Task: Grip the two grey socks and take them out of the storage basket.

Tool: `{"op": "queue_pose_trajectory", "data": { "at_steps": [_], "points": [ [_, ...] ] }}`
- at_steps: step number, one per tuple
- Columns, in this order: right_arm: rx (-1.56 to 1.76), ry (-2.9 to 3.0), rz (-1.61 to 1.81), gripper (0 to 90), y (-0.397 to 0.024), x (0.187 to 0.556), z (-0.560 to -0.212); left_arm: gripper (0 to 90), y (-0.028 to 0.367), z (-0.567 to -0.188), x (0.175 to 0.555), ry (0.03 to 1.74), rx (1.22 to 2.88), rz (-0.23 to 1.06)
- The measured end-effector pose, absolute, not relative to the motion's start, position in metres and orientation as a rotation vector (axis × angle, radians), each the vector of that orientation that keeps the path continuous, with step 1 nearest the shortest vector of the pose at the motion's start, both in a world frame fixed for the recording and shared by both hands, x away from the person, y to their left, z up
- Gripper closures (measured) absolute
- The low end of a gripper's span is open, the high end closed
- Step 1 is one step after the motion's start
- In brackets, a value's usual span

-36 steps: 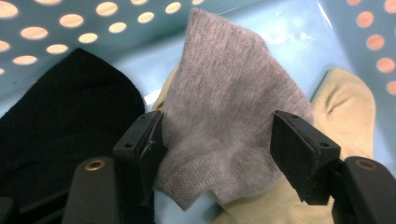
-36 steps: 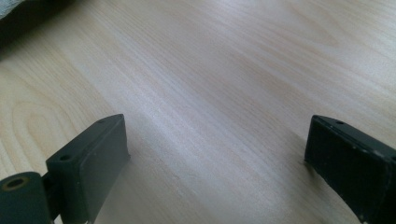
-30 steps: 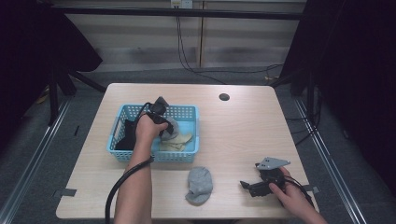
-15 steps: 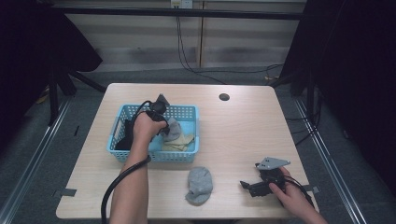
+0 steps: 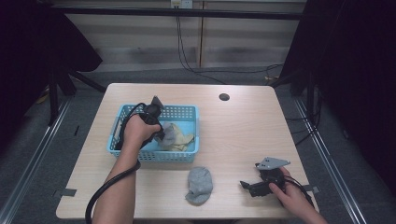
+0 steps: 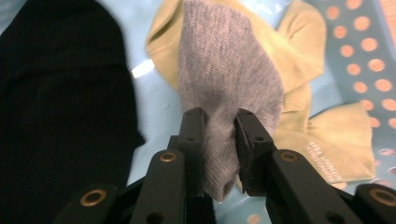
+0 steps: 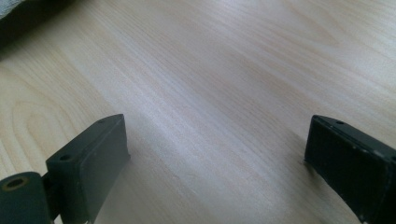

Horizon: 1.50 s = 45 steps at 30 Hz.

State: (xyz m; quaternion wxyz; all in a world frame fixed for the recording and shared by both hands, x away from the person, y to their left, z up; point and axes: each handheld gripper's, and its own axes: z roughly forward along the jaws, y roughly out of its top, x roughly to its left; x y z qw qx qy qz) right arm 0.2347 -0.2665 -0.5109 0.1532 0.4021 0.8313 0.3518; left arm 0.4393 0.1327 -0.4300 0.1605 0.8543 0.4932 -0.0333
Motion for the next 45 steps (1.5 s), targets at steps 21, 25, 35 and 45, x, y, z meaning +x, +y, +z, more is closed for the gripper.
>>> {"op": "queue_pose_trajectory", "data": {
  "at_steps": [21,25,35,45],
  "points": [
    [1.149,2.384,1.009,5.4,-0.267,0.235,-0.511,80.2,0.140,-0.452,0.449,1.548,2.387,-0.120],
    [1.150,2.384,1.009,5.4,-0.267,0.235,-0.511,80.9,0.140,-0.442,0.447,1.535,2.387,-0.129],
    [1.153,2.384,1.009,5.4,-0.266,0.235,-0.511,81.3,0.137,-0.416,0.445,1.478,2.422,-0.139],
    [1.151,2.384,1.009,5.4,-0.267,0.235,-0.511,81.4,0.127,-0.388,0.442,1.414,2.510,-0.132]
  ]
}}
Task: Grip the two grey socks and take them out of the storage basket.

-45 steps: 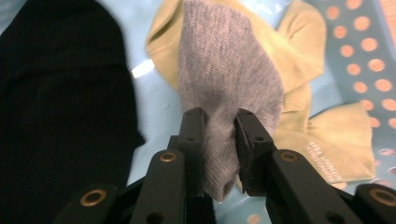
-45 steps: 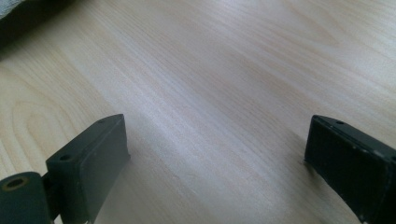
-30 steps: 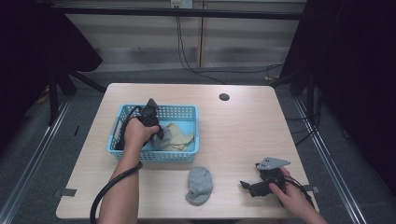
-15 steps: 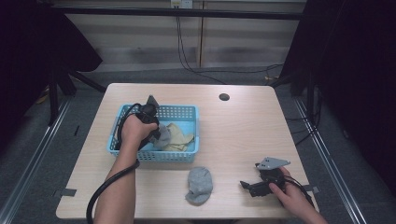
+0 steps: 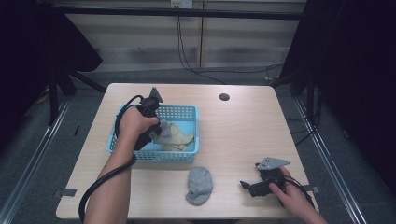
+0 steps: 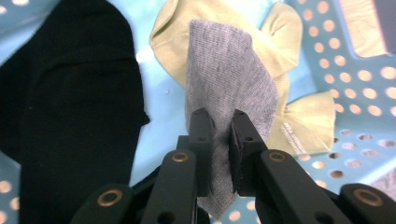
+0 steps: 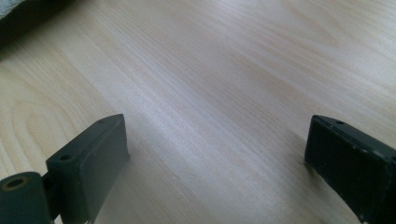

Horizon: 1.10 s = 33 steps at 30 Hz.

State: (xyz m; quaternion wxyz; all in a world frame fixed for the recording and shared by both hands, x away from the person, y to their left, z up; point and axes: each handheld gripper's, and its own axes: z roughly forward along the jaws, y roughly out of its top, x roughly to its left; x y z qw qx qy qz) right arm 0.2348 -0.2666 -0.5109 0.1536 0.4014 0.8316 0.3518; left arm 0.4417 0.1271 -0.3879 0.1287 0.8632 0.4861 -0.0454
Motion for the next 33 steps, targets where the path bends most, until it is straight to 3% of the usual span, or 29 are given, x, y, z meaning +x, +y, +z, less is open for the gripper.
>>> {"op": "queue_pose_trajectory", "data": {
  "at_steps": [33],
  "points": [
    [1.151,2.384,1.008,5.4,-0.267,0.235,-0.511,83.3,0.096,-0.338,0.415,1.170,2.662,-0.119]
  ]
}}
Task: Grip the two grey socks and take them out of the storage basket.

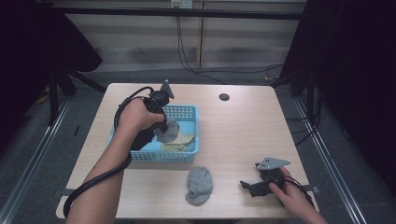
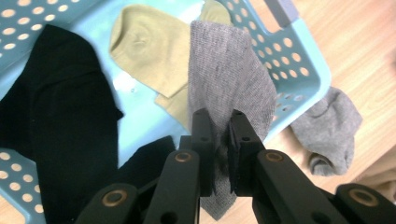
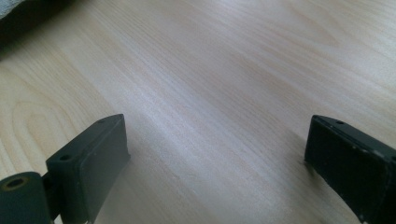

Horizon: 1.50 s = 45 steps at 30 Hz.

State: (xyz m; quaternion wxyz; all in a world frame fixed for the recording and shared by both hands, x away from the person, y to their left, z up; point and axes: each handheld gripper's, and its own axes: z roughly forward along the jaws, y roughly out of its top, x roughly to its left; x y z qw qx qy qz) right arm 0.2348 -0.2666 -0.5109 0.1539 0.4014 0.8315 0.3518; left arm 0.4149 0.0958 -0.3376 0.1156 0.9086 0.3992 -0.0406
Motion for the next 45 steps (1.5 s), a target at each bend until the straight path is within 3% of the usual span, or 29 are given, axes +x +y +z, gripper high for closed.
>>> {"op": "queue_pose_trajectory", "data": {
  "at_steps": [45],
  "points": [
    [1.150,2.384,1.008,5.4,-0.267,0.235,-0.511,82.1,0.019,-0.338,0.334,0.669,2.822,-0.183]
  ]
}}
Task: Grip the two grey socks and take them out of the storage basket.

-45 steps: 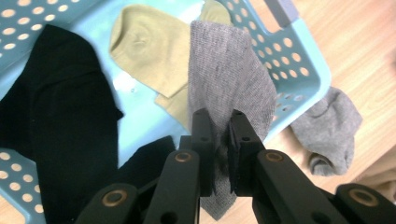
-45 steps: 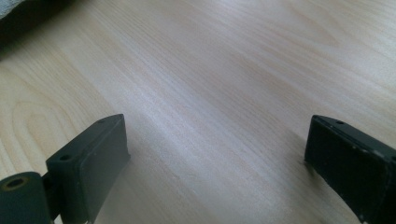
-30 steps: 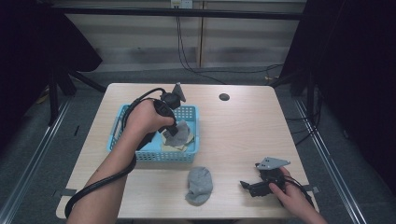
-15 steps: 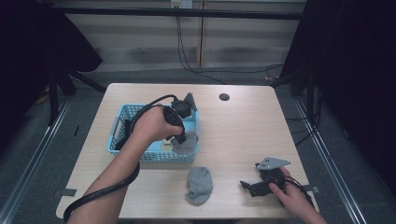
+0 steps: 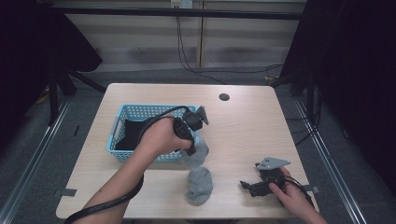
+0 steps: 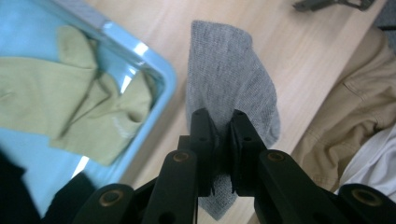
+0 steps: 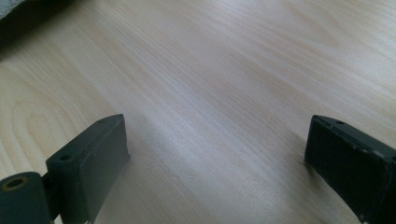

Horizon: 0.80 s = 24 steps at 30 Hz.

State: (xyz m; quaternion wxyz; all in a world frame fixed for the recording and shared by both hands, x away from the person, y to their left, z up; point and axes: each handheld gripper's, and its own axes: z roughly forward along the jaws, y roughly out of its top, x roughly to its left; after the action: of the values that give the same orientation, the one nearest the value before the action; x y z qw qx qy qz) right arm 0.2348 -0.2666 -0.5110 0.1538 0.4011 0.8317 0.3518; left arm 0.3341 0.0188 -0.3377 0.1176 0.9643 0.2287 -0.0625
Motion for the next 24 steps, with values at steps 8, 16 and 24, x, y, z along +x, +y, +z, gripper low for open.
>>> {"op": "queue_pose_trajectory", "data": {
  "at_steps": [8,16,24],
  "points": [
    [1.132,2.379,1.005,5.4,-0.267,0.236,-0.511,76.9,0.001,-0.351,0.317,0.568,2.795,-0.212],
    [1.140,2.384,1.008,5.4,-0.266,0.236,-0.511,27.4,0.010,-0.360,0.323,0.657,2.698,-0.082],
    [1.139,2.388,1.006,5.4,-0.266,0.236,-0.511,22.5,0.058,-0.365,0.301,0.700,2.658,-0.071]
  ]
}}
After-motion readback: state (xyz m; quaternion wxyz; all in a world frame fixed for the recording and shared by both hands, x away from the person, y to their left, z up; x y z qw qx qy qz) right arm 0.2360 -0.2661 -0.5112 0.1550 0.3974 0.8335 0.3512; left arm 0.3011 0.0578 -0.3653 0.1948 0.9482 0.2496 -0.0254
